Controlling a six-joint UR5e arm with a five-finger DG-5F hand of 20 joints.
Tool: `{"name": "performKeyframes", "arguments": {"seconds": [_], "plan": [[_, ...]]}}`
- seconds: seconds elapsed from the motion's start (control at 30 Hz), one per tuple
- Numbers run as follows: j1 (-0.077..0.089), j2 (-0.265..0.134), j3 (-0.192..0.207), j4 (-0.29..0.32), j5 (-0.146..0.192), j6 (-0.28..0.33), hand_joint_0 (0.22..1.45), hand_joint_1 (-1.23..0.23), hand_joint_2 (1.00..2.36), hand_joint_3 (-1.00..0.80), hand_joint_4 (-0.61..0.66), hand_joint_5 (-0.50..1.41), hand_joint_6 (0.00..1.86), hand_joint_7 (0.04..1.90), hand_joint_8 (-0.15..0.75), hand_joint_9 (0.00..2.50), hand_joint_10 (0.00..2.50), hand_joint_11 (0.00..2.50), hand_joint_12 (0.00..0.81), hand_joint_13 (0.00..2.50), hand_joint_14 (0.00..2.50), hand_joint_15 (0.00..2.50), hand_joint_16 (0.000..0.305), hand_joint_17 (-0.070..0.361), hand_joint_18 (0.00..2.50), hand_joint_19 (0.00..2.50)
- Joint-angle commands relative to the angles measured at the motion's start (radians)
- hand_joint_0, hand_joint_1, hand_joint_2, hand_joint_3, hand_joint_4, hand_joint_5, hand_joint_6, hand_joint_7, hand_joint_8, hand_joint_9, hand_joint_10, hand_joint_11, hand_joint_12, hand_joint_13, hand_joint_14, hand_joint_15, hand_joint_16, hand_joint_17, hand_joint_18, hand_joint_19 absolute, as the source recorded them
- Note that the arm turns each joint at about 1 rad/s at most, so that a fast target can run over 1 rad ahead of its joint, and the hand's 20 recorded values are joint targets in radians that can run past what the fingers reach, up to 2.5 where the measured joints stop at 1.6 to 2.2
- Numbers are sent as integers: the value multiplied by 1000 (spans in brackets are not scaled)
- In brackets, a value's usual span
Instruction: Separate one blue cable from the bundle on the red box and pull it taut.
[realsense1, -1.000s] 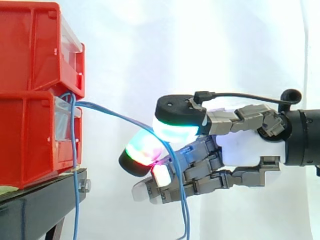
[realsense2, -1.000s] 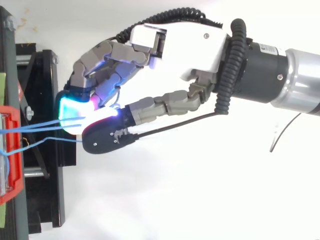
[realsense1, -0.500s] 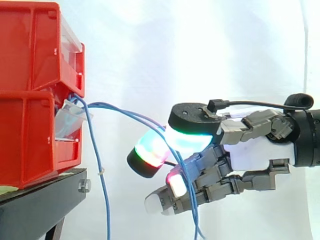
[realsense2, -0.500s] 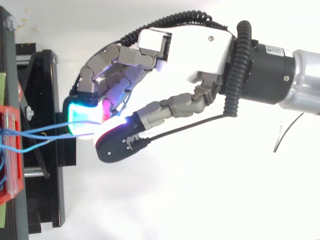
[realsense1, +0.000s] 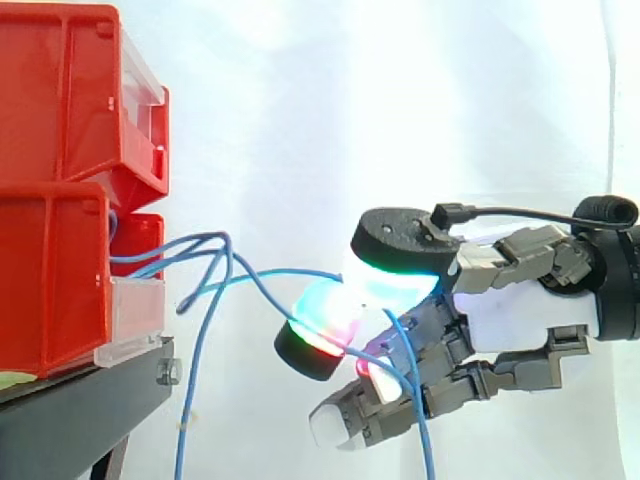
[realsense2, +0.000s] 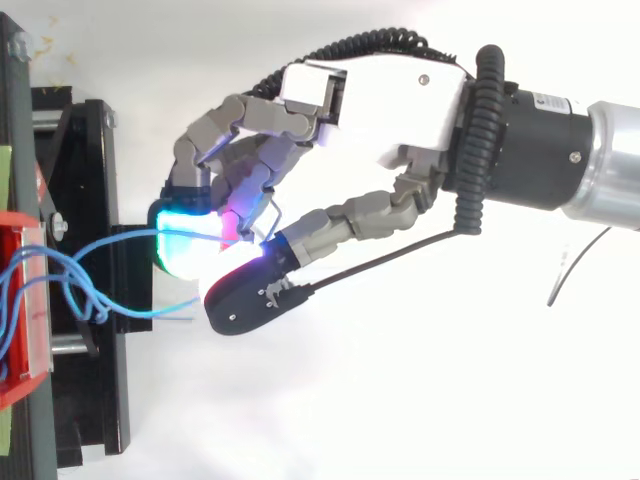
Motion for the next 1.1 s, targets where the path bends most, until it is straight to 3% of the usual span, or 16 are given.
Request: {"name": "performKeyframes", "arguments": {"seconds": [0.0, 0.13, 0.2, 0.4, 0.67, 0.93, 1.07], "plan": [[0, 7, 1, -20, -1, 10, 471, -701, 1000, -500, 57, -130, 902, 825, 216, 1120, 22, 612, 245, 765, 13, 291, 22, 50, 512, 133], [0, 20, 1, -45, 1, 10, 481, -500, 1000, -500, 57, -128, 882, 848, 225, 1122, 22, 600, 247, 762, 13, 311, 24, 55, 512, 180], [0, 23, 1, -51, -1, 10, 492, -478, 1000, -500, 50, -127, 878, 850, 221, 1125, 22, 610, 244, 758, 14, 316, 24, 55, 512, 194], [0, 29, 1, -62, -1, 10, 580, -595, 1000, -500, 43, -134, 872, 918, 210, 1107, 24, 622, 234, 740, 15, 337, 21, 48, 482, 231], [0, 29, 2, -71, -1, 10, 598, -649, 1003, -456, 40, -137, 892, 910, 209, 1108, 22, 630, 234, 745, 15, 337, 21, 48, 487, 242], [0, 29, 4, -75, 1, 10, 539, -426, 1000, -500, 60, -135, 885, 903, 231, 1115, 24, 622, 251, 754, 16, 356, 26, 58, 507, 273], [0, 29, 4, -75, 1, 10, 592, -508, 1003, -457, 48, -136, 882, 928, 225, 1112, 24, 611, 244, 746, 16, 352, 25, 55, 497, 280]]}}
